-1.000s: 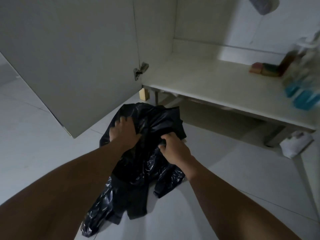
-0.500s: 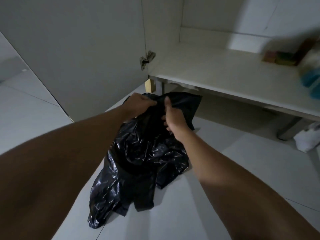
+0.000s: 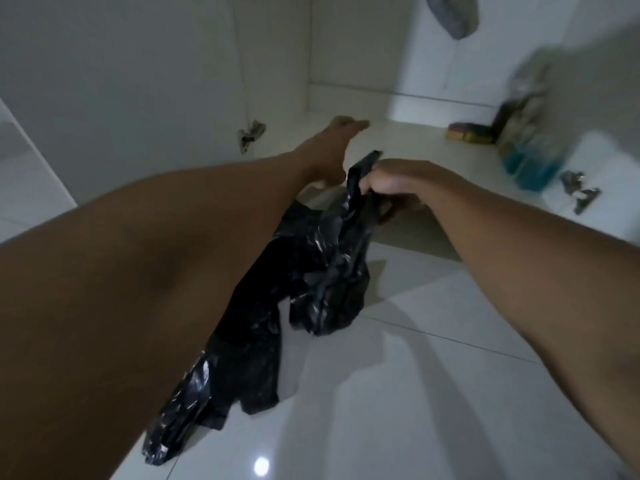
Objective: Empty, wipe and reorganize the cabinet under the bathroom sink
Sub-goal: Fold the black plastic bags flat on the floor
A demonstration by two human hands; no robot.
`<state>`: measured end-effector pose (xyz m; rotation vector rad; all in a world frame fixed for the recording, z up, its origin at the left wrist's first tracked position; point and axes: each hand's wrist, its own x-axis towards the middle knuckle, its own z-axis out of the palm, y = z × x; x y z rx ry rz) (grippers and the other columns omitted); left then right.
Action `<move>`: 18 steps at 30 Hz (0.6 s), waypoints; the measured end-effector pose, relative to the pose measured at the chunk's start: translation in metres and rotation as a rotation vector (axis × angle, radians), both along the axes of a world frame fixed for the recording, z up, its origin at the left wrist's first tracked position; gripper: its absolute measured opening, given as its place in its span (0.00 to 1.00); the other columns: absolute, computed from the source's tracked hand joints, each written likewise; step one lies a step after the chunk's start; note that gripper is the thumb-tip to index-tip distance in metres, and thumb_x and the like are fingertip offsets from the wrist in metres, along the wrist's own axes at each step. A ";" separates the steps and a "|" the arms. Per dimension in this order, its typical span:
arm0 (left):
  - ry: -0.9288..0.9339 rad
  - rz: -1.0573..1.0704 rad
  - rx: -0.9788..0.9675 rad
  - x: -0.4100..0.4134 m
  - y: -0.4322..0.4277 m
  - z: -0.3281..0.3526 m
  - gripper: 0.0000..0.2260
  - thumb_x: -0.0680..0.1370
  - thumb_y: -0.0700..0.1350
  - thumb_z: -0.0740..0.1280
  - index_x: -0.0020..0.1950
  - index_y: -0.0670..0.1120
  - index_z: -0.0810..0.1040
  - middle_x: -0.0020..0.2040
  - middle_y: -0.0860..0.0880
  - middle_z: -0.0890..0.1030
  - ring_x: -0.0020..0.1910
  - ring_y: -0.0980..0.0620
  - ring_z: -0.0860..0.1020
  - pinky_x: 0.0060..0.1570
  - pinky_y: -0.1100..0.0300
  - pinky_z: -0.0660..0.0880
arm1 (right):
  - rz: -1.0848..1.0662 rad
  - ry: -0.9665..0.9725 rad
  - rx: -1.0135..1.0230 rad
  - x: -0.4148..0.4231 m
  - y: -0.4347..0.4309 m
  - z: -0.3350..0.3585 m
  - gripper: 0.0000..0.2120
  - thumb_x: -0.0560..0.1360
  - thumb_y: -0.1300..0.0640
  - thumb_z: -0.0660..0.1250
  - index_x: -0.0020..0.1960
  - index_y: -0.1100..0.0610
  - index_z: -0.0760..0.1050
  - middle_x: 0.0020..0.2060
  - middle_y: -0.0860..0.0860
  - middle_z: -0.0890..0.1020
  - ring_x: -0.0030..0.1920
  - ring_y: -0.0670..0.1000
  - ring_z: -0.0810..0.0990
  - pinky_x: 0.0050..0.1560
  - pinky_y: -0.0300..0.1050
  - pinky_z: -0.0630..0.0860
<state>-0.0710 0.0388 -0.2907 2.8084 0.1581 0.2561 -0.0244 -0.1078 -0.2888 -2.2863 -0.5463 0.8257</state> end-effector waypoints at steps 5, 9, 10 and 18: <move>0.213 -0.240 0.411 0.028 -0.081 0.037 0.25 0.71 0.41 0.76 0.67 0.45 0.76 0.65 0.43 0.76 0.61 0.43 0.76 0.58 0.53 0.73 | 0.119 -0.073 -0.251 0.010 -0.096 0.051 0.08 0.77 0.64 0.62 0.54 0.59 0.78 0.53 0.61 0.82 0.55 0.62 0.81 0.61 0.64 0.75; 0.163 -0.163 0.397 0.038 -0.116 0.045 0.12 0.74 0.48 0.75 0.51 0.43 0.81 0.45 0.43 0.83 0.40 0.46 0.81 0.44 0.53 0.78 | 0.001 -0.216 -0.386 0.034 -0.168 0.056 0.08 0.72 0.63 0.67 0.50 0.58 0.79 0.58 0.58 0.80 0.58 0.60 0.79 0.60 0.65 0.75; 0.166 -0.138 0.314 0.040 -0.120 0.046 0.12 0.75 0.47 0.75 0.52 0.41 0.81 0.43 0.43 0.83 0.36 0.47 0.82 0.41 0.53 0.80 | -0.027 -0.251 -0.428 0.038 -0.180 0.054 0.09 0.72 0.62 0.68 0.52 0.58 0.78 0.60 0.57 0.78 0.58 0.59 0.77 0.57 0.65 0.76; 0.181 0.080 -0.422 0.046 -0.136 0.044 0.07 0.80 0.35 0.66 0.53 0.30 0.75 0.45 0.33 0.82 0.35 0.45 0.86 0.31 0.59 0.82 | -0.059 -0.449 -0.761 0.030 -0.232 0.041 0.10 0.79 0.54 0.66 0.53 0.62 0.73 0.52 0.56 0.74 0.41 0.53 0.75 0.36 0.44 0.73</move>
